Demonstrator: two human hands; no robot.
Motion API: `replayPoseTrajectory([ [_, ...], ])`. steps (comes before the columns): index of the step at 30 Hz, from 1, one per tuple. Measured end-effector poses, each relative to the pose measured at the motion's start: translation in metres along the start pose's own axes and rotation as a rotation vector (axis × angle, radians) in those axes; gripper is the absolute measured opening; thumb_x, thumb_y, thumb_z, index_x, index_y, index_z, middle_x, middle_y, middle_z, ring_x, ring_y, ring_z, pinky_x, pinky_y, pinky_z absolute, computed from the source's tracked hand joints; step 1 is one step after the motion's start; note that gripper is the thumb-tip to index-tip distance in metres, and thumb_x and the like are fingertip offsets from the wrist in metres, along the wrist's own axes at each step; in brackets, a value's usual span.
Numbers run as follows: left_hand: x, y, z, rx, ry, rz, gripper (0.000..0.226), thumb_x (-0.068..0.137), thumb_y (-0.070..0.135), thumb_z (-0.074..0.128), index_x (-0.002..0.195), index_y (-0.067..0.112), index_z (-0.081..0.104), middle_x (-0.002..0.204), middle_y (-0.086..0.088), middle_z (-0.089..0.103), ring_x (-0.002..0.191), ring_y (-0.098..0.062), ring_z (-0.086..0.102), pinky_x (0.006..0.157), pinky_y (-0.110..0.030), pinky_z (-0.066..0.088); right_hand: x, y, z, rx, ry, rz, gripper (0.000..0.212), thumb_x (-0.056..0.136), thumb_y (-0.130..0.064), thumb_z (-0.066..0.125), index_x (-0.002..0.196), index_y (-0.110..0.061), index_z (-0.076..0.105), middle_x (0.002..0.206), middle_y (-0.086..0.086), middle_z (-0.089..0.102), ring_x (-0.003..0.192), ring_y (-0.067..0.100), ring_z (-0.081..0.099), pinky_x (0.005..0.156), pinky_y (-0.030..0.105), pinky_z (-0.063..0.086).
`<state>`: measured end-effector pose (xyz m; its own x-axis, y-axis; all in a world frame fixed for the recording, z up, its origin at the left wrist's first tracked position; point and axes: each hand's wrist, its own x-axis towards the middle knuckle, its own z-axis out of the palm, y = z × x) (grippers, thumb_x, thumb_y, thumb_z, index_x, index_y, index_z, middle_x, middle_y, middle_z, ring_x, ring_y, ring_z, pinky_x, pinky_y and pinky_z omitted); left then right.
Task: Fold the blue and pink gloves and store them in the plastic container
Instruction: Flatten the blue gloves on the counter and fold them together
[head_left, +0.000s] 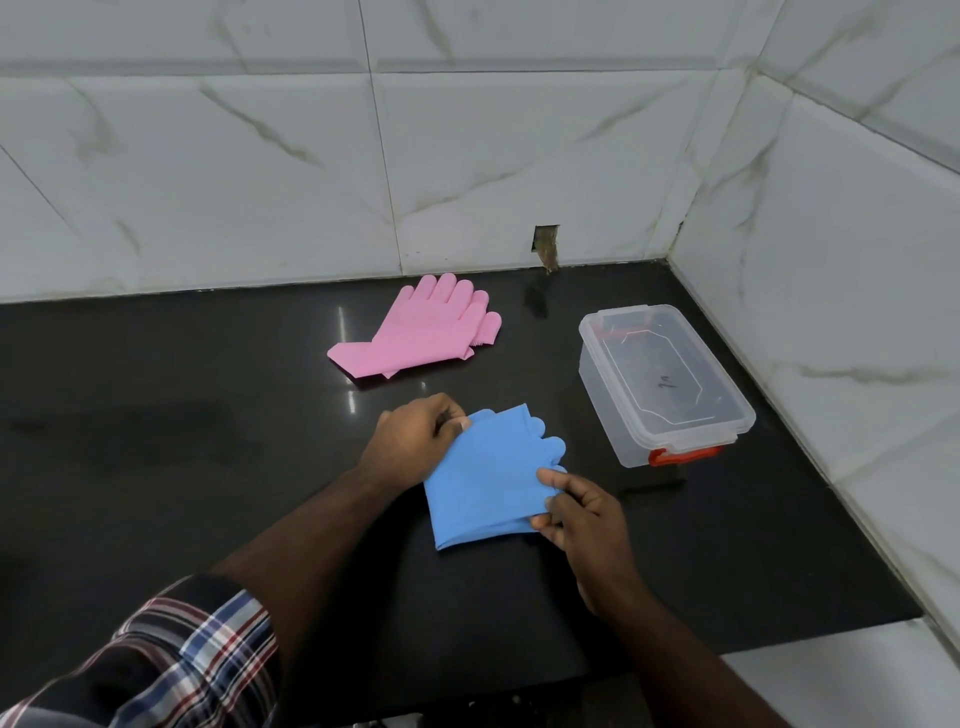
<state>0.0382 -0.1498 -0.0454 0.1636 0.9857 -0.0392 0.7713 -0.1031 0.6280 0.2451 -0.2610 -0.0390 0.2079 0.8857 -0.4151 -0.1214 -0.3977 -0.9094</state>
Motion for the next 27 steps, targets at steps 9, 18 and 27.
replayPoseTrajectory([
  [9,0.000,-0.001,0.007,0.056,0.060,0.070,0.010,0.094,0.038,0.052,0.088,0.032,0.058,0.092,0.017,0.064,0.089,-0.004,0.058,0.095,-0.049,0.046,0.021,-0.027,0.032,-1.169,-0.016,-0.882,0.037,0.092,-0.029,0.056,0.127,-0.019,0.062,0.131,0.006,0.056,0.117,0.022,0.055,0.098,0.038,0.046],
  [18,-0.046,0.006,0.021,0.347,0.214,0.285,0.037,0.092,0.029,0.042,0.123,0.033,0.062,0.128,0.015,0.061,0.122,-0.010,0.054,0.095,-0.037,0.033,0.052,0.005,0.042,-1.571,-0.101,-0.723,0.059,0.097,-0.047,0.027,0.145,-0.017,0.045,0.153,0.011,0.040,0.143,0.035,0.033,0.114,0.056,0.026],
  [27,-0.067,-0.013,0.033,0.457,-0.048,0.061,0.062,0.104,0.050,0.013,0.160,0.024,0.008,0.168,0.008,0.002,0.154,-0.009,0.001,0.122,-0.051,0.004,0.058,0.006,0.039,-1.567,-0.134,-0.692,0.066,0.096,-0.058,0.014,0.155,-0.029,0.016,0.165,-0.001,0.012,0.152,0.028,0.004,0.119,0.055,0.010],
])
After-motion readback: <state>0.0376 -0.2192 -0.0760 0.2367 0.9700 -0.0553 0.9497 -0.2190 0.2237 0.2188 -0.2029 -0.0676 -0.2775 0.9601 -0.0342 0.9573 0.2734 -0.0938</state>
